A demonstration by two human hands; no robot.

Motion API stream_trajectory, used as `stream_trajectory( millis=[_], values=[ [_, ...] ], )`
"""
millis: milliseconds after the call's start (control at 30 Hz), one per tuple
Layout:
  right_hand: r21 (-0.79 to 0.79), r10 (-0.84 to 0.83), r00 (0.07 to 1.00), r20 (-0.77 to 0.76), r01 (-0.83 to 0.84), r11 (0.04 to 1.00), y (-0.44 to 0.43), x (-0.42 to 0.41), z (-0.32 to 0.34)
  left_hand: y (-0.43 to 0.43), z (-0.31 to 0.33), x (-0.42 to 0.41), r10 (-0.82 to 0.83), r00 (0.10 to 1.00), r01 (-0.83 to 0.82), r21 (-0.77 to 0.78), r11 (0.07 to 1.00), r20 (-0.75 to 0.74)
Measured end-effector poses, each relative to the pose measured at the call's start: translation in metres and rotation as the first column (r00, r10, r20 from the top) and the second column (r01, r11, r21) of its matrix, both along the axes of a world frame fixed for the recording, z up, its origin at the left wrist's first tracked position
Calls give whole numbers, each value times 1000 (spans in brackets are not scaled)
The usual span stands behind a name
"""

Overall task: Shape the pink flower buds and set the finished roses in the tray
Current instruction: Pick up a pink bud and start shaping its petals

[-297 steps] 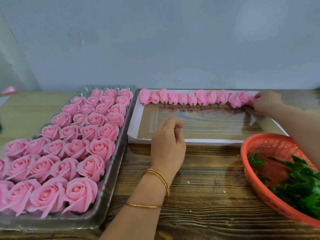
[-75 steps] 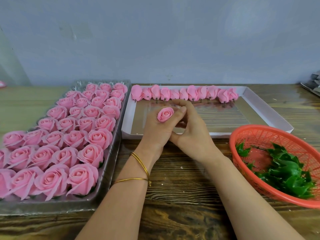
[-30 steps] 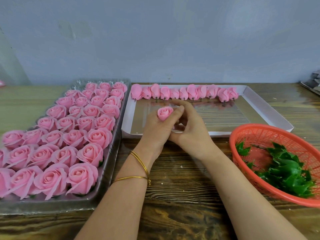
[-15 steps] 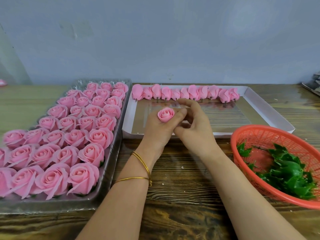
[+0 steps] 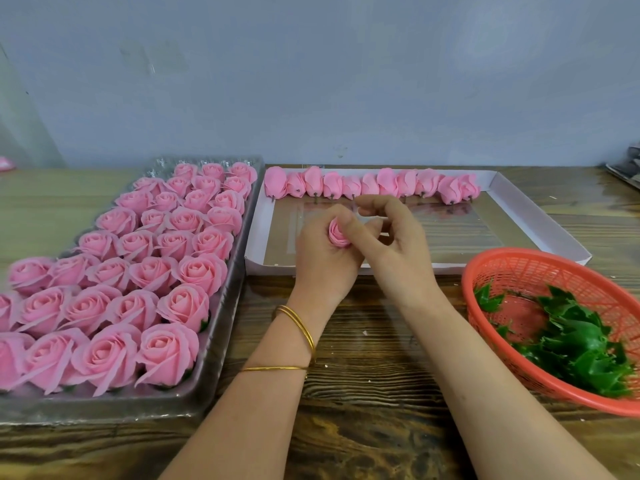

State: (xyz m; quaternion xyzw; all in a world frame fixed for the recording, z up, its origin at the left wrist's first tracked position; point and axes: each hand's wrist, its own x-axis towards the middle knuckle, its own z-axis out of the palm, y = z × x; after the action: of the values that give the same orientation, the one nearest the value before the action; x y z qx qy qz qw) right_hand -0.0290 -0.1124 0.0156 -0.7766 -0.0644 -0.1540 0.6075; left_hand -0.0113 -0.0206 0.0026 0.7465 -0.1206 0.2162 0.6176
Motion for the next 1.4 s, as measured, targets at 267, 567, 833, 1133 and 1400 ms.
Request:
stream_trajectory(
  millis=[267, 567, 833, 1133, 1400],
  values=[
    [23, 63, 998, -5, -63, 998, 2, -4, 5, -1, -1, -1, 58, 997, -59, 20, 998, 47],
    [199, 99, 994, 55, -108, 974, 3, -3, 3, 0, 1, -5, 105, 990, -105, -12, 994, 96],
    [16, 222, 972, 71, -224, 974, -4, 4, 1, 2, 5, -3, 166, 983, -149, -187, 971, 83],
    [-18, 279, 956, 91, -278, 960, -4, 5, -4, 1, 8, -8, 16, 999, -25, -294, 956, -34],
    [25, 360, 932, 53, -361, 932, -7, 5, -5, 4, 8, -9, -128, 989, 94, -335, 938, -80]
  ],
)
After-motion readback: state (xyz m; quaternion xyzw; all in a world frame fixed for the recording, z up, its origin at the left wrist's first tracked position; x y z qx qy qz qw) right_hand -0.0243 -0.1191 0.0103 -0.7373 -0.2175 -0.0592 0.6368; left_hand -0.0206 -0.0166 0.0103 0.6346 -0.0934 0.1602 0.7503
